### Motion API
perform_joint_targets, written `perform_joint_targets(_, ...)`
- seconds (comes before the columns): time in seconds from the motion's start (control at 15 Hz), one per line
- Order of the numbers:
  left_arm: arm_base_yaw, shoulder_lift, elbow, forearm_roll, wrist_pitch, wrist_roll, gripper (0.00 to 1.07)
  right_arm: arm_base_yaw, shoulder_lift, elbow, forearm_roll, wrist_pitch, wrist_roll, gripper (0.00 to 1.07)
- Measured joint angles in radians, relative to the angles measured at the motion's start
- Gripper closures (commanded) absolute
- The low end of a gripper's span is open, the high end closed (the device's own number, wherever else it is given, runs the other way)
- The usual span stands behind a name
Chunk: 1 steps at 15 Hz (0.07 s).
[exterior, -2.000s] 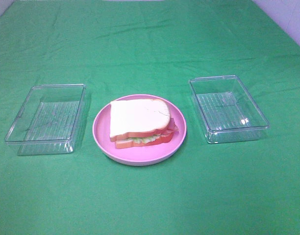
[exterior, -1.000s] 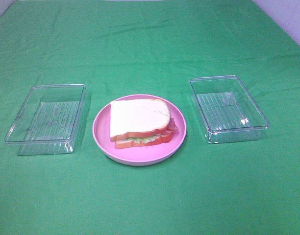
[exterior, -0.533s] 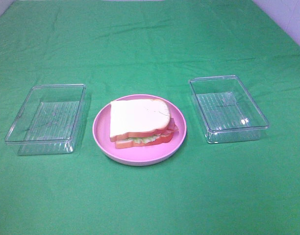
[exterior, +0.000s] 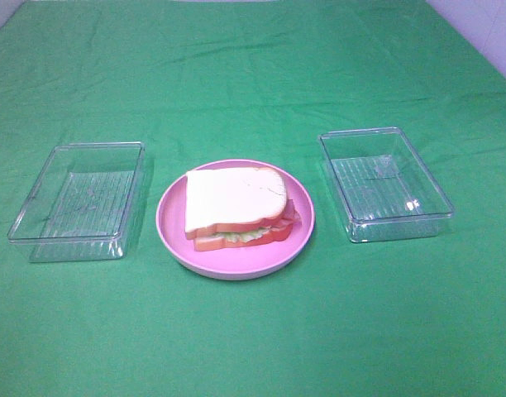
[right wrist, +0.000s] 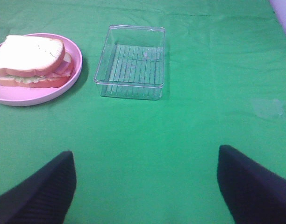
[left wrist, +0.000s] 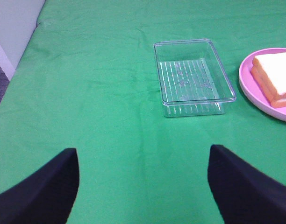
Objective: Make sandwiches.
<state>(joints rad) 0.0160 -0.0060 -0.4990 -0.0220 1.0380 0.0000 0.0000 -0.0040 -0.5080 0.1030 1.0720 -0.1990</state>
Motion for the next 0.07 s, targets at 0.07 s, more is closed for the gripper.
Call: perform_joint_targets(0.07, 0.000, 0.000, 0.000, 0.000, 0.000, 0.000, 0.33, 0.000, 0.000, 0.000, 0.000, 0.000, 0.000, 0.31)
